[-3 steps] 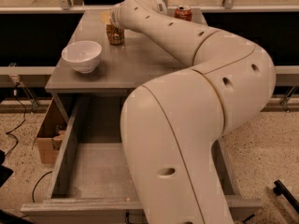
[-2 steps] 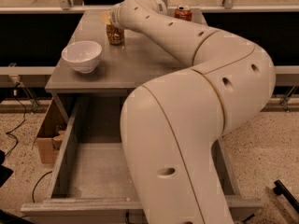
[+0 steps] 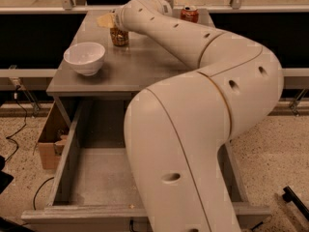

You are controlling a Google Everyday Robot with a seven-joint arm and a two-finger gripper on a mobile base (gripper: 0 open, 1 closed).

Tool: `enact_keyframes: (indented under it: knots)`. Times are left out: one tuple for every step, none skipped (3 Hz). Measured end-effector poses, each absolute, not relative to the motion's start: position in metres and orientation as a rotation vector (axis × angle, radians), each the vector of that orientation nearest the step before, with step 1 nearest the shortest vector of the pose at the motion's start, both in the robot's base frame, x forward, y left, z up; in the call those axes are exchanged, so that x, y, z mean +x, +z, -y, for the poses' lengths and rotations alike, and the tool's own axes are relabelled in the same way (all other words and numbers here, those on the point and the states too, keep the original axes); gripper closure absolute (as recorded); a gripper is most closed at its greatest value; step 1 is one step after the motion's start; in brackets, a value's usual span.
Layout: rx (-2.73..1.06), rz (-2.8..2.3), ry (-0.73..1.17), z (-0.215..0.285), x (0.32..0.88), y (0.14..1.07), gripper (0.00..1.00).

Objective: Pick orange can from top drawer and place on counter

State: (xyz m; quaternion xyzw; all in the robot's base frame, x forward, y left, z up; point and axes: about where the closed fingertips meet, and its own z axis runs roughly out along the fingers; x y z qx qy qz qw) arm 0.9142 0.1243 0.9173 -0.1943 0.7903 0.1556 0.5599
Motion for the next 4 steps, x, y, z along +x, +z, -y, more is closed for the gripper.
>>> enact_keyframes:
  knots:
    - [-0.488,-1.866,0.358,-0.123,0.911,0.934,0.00]
    - [-0.581,-1.887,0.327,-0.102,0.881,0.983,0.00]
    - [-0.684,-1.874,0.325,-0.072,0.831,1.052,0.00]
    - [-0.723,-1.920,0.290,-0.022,0.768,1.102,0.00]
